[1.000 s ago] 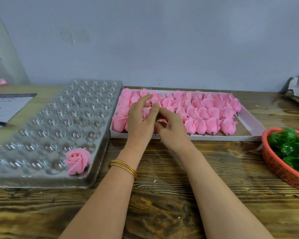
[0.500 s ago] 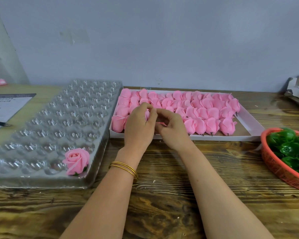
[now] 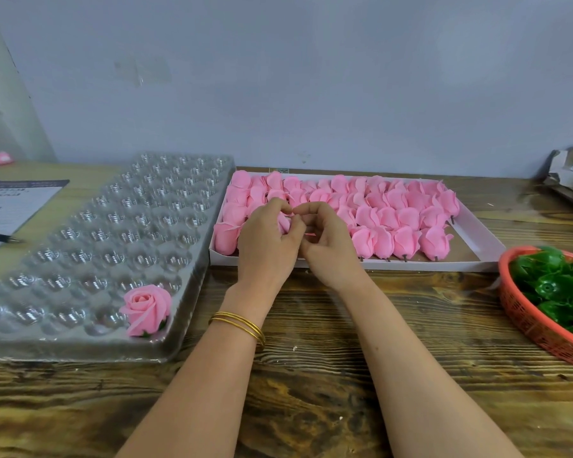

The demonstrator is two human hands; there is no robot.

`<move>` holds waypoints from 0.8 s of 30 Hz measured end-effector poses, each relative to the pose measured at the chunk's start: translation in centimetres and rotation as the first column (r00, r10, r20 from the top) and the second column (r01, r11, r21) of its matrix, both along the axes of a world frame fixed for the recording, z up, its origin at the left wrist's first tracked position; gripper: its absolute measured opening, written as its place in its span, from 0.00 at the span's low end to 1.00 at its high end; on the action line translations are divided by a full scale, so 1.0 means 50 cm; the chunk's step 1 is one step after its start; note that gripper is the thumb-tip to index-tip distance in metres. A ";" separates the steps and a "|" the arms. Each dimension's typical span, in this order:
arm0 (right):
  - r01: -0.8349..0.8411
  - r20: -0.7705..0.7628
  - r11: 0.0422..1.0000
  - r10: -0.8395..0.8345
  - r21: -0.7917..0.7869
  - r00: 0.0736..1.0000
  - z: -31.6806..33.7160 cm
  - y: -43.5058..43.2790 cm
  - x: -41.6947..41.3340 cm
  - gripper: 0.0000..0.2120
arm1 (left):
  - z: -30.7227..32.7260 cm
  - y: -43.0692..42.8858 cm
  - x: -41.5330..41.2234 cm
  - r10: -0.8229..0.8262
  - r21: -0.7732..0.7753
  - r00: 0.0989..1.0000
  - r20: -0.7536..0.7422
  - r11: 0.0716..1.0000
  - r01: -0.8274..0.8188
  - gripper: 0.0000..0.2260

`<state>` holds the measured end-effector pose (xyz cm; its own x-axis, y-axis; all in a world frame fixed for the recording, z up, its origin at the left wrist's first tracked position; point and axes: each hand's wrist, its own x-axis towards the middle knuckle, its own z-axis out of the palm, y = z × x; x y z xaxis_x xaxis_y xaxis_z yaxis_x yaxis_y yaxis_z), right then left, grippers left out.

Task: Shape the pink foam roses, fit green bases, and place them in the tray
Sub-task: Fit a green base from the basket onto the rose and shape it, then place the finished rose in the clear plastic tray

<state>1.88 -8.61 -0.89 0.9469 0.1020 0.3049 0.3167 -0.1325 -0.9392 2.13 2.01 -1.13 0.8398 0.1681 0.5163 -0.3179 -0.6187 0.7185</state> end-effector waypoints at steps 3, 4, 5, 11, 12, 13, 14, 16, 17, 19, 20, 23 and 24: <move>-0.009 0.001 1.000 0.009 -0.002 1.000 0.001 0.000 -0.002 0.18 | 0.002 0.000 0.000 0.008 0.014 1.000 -0.003 1.000 -0.007 0.04; -0.009 0.002 1.000 0.009 -0.003 1.000 0.002 0.001 -0.003 0.17 | 0.003 0.000 0.000 0.010 0.020 1.000 -0.004 1.000 -0.010 0.04; -0.007 0.004 1.000 0.007 -0.004 1.000 0.004 0.001 -0.003 0.17 | 0.005 0.001 0.000 0.013 0.025 1.000 -0.011 1.000 -0.013 0.04; 0.005 -0.033 0.999 -0.004 0.045 0.999 0.013 0.002 -0.002 0.19 | 0.042 0.012 -0.020 0.044 0.037 0.997 -0.057 0.998 -0.042 0.03; 0.017 -0.049 0.998 -0.014 0.068 0.999 0.014 0.002 -0.002 0.20 | 0.055 0.017 -0.024 0.055 0.047 0.996 -0.066 0.998 -0.052 0.03; 0.028 -0.064 0.996 -0.022 0.088 0.998 0.015 0.002 -0.002 0.20 | 0.071 0.024 -0.030 0.071 0.059 0.994 -0.078 0.996 -0.066 0.03; 0.034 -0.075 0.994 -0.026 0.104 0.997 0.015 0.001 -0.001 0.20 | 0.088 0.032 -0.035 0.086 0.068 0.993 -0.075 0.994 -0.081 0.03; 0.038 -0.090 0.992 -0.027 0.122 0.996 0.016 0.000 -0.001 0.21 | 0.120 0.056 -0.052 0.083 0.072 0.996 -0.044 0.994 -0.080 0.04; 0.040 -0.095 0.991 -0.028 0.126 0.995 0.017 0.000 -0.002 0.22 | 0.134 0.072 -0.066 0.072 0.074 0.997 -0.023 0.995 -0.070 0.04; 0.046 -0.104 0.992 -0.034 0.119 0.994 0.020 0.001 -0.003 0.24 | 0.155 0.110 -0.100 0.056 0.111 0.998 0.012 0.992 -0.057 0.05; 0.051 -0.108 0.992 -0.038 0.115 0.993 0.022 0.002 -0.004 0.25 | 0.157 0.134 -0.114 0.048 0.130 0.999 0.014 0.990 -0.049 0.05; 0.054 -0.123 0.992 -0.040 0.114 0.992 0.023 0.001 -0.005 0.26 | 0.152 0.216 -0.159 0.064 0.134 0.997 -0.035 0.989 -0.059 0.02; 0.051 -0.126 0.992 -0.037 0.113 0.991 0.023 0.000 -0.004 0.25 | 0.146 0.242 -0.171 0.106 0.125 0.992 -0.065 0.987 -0.097 0.03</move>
<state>1.67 -8.64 0.24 0.9808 0.0304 0.1928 0.1938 -0.0319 -0.9805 -6.40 14.09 6.19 0.8567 0.1943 0.4777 -0.1999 -0.7288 0.6549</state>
